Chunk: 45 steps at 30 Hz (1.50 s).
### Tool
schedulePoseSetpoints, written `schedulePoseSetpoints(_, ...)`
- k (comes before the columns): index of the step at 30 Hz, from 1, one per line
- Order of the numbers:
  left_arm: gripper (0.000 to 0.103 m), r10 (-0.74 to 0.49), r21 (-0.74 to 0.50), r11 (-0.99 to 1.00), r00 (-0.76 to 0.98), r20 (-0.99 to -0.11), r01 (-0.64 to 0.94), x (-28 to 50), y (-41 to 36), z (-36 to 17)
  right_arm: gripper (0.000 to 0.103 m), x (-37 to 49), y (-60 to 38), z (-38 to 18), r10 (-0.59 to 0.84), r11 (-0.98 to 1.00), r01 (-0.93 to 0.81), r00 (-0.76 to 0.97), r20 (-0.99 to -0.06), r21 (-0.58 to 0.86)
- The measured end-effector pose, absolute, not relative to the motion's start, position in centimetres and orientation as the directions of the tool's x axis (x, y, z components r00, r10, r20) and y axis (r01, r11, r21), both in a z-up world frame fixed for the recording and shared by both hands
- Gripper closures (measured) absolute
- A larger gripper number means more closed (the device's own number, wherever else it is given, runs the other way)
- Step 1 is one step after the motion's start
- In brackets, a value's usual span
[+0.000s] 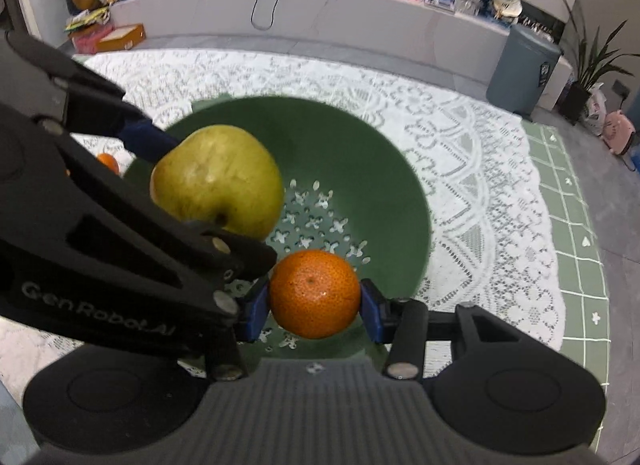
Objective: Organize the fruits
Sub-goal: 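Carry the pomelo and tangerine over the green colander with both tools, then open the right tool dropping the tangerine while the left tool releases the pomelo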
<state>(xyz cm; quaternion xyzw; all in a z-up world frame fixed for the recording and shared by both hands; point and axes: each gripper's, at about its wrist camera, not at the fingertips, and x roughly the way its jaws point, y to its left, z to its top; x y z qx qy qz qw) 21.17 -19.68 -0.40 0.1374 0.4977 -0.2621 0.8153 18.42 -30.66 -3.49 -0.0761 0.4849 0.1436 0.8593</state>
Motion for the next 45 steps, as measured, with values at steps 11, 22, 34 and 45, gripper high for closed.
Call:
schedulePoseSetpoints(11,0.02,-0.257,-0.056,0.818,0.276,-0.926,0.572,23.7,-20.4,-2.4,0.058,19.3,-29.7,-3.7,0.122,0.907,-0.412,0.447,-0.886,-0.083)
schedulePoseSetpoints(22,0.02,-0.213,-0.052,0.825,0.225,-0.951,0.563,24.2,-20.4,-3.8,0.058,19.2,-29.1,-3.8,0.078,0.87,-0.472,0.414,-0.907,-0.141)
schedulePoseSetpoints(34,0.02,-0.146,0.01,0.824,0.228,-0.963,0.567,24.4,-20.3,-4.5,0.057,19.3,-28.6,-3.5,0.054,0.868,-0.472,0.394,-0.918,-0.152)
schedulePoseSetpoints(45,0.019,-0.096,0.06,0.805,0.228,-0.969,0.59,24.4,-20.0,-4.7,0.042,18.9,-28.2,-2.7,0.076,0.868,-0.478,0.395,-0.916,-0.134)
